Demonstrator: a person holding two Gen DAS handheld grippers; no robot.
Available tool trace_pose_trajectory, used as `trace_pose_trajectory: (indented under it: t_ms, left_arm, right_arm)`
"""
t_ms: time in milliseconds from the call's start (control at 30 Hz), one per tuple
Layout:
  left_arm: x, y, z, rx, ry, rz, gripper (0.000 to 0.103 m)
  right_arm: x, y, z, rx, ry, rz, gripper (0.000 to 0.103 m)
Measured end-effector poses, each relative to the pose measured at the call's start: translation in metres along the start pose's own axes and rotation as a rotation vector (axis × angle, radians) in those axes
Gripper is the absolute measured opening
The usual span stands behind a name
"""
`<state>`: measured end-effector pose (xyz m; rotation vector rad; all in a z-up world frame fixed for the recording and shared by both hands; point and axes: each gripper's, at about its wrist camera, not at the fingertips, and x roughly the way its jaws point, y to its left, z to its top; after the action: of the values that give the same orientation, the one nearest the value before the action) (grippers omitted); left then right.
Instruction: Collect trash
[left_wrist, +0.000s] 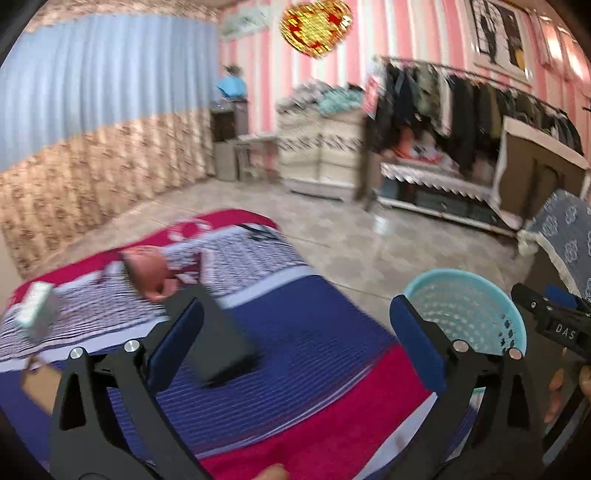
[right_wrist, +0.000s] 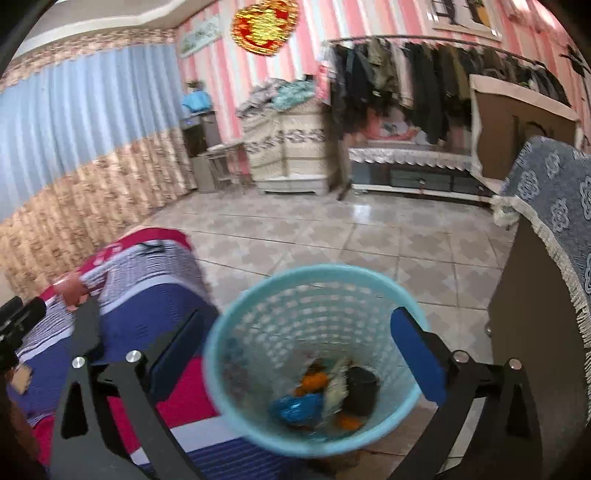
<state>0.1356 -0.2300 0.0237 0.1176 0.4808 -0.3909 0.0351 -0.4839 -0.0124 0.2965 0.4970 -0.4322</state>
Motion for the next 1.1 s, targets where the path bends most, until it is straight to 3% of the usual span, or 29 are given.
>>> trace_pose_trajectory:
  t_ms: [233, 367, 467, 667, 1100]
  left_arm:
    - [-0.091, 0.045, -0.037, -0.046, -0.07, 0.111, 0.097]
    - [-0.123, 0.063, -0.065, -0.07, -0.062, 0.127, 0.098]
    - [-0.141, 0.07, -0.083, -0.081, -0.073, 0.155, 0.098]
    - [-0.166, 0.068, -0.1, -0.073, -0.109, 0.177, 0.098]
    - [-0.177, 0.061, -0.103, -0.068, -0.138, 0.19, 0.098]
  right_arm:
    - [-0.075, 0.066, -0.044, -0.126, -0.072, 0.071, 0.098]
    - [-0.111, 0.094, -0.07, -0.154, -0.088, 0.182, 0.098]
    - [-0.124, 0.109, -0.082, -0.197, -0.085, 0.207, 0.098]
    - [-0.147, 0.126, -0.091, -0.236, -0.123, 0.22, 0.098]
    - [-0.159, 0.129, -0.094, -0.25, -0.175, 0.226, 0.098]
